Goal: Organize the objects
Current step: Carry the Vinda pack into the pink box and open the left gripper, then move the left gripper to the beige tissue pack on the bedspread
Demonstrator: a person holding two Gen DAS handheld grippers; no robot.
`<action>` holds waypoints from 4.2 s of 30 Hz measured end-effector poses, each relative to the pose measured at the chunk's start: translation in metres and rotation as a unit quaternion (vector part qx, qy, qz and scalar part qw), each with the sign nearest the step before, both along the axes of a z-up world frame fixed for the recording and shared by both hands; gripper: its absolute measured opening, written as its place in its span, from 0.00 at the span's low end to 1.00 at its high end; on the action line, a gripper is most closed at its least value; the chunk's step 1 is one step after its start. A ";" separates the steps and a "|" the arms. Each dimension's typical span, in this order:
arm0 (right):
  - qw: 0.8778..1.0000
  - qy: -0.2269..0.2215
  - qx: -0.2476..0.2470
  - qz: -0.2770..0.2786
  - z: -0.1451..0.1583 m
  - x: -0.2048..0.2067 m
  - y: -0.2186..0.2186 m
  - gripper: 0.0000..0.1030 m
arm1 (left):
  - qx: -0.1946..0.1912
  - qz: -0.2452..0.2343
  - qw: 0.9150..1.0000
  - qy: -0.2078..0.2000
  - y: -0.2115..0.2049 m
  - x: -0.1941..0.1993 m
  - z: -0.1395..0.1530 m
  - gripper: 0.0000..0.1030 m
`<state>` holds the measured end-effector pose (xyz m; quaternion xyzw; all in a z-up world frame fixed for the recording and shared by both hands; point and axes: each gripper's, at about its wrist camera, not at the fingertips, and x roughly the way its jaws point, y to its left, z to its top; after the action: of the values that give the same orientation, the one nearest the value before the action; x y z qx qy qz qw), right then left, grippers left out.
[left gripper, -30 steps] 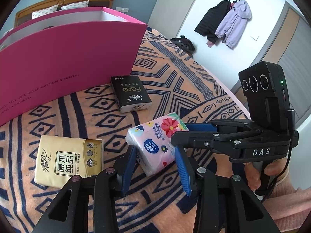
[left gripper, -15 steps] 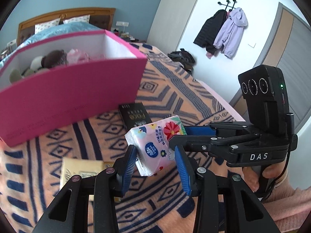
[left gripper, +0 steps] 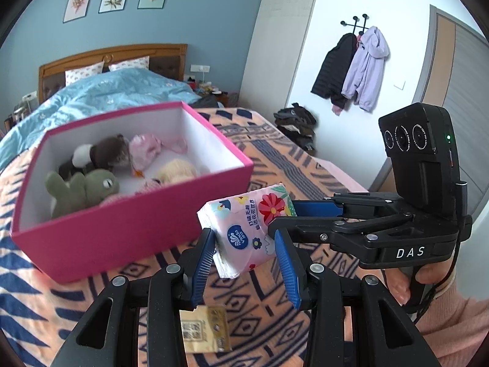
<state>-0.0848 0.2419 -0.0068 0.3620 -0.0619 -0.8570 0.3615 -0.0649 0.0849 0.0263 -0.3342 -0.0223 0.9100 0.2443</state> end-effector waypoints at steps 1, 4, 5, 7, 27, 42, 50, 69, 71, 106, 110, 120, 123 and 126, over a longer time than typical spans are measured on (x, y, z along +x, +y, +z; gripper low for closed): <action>1.000 0.004 0.000 0.001 0.003 -0.002 -0.001 0.40 | -0.001 0.001 1.000 0.005 -0.001 -0.002 0.003 0.40; 1.000 0.015 0.002 0.001 0.011 -0.008 -0.004 0.40 | -0.001 0.003 1.000 0.012 -0.003 -0.009 0.008 0.40; 1.000 0.020 0.003 0.001 0.014 -0.010 -0.004 0.40 | -0.002 0.004 1.000 0.016 -0.003 -0.011 0.011 0.40; 1.000 0.026 0.003 0.000 0.019 -0.016 -0.006 0.40 | -0.005 0.005 1.000 0.023 -0.004 -0.015 0.015 0.40; 0.999 0.033 0.009 -0.013 0.038 -0.084 -0.016 0.40 | -0.013 0.023 0.999 0.027 -0.010 -0.072 0.028 0.40; 0.999 0.016 0.027 -0.023 0.026 -0.109 -0.023 0.40 | -0.010 0.034 0.999 -0.008 -0.013 -0.101 0.013 0.40; 0.999 0.006 0.032 -0.028 0.020 -0.115 -0.024 0.40 | -0.013 0.033 0.999 -0.016 -0.012 -0.106 0.008 0.40; 0.993 0.022 0.101 -0.057 0.009 -0.122 -0.040 0.45 | -0.022 0.038 0.998 -0.048 -0.011 -0.124 -0.012 0.40; 0.992 0.026 0.105 -0.060 0.009 -0.123 -0.041 0.45 | -0.023 0.040 0.998 -0.049 -0.011 -0.125 -0.014 0.40; 0.998 0.042 0.027 0.028 0.002 -0.016 -0.025 0.59 | -0.021 0.046 0.998 0.035 -0.055 -0.001 -0.010 0.68; 0.998 0.010 0.040 0.049 -0.023 -0.001 -0.036 0.59 | -0.020 0.048 0.999 0.008 -0.059 0.008 -0.029 0.68; 0.995 -0.075 0.026 0.057 -0.073 0.007 -0.048 0.59 | -0.021 0.059 0.997 -0.055 -0.058 0.018 -0.074 0.67; 0.994 -0.092 0.026 0.061 -0.082 0.010 -0.052 0.59 | -0.017 0.059 0.996 -0.068 -0.059 0.020 -0.083 0.65; 0.992 -0.101 0.025 0.065 -0.086 0.010 -0.055 0.59 | -0.007 0.052 0.995 -0.080 -0.061 0.021 -0.087 0.56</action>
<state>-0.0745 0.1867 -0.0932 0.4586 -0.0523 -0.7922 0.3991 -0.0439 0.0240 -0.0607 -0.4064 -0.0528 0.8918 0.1917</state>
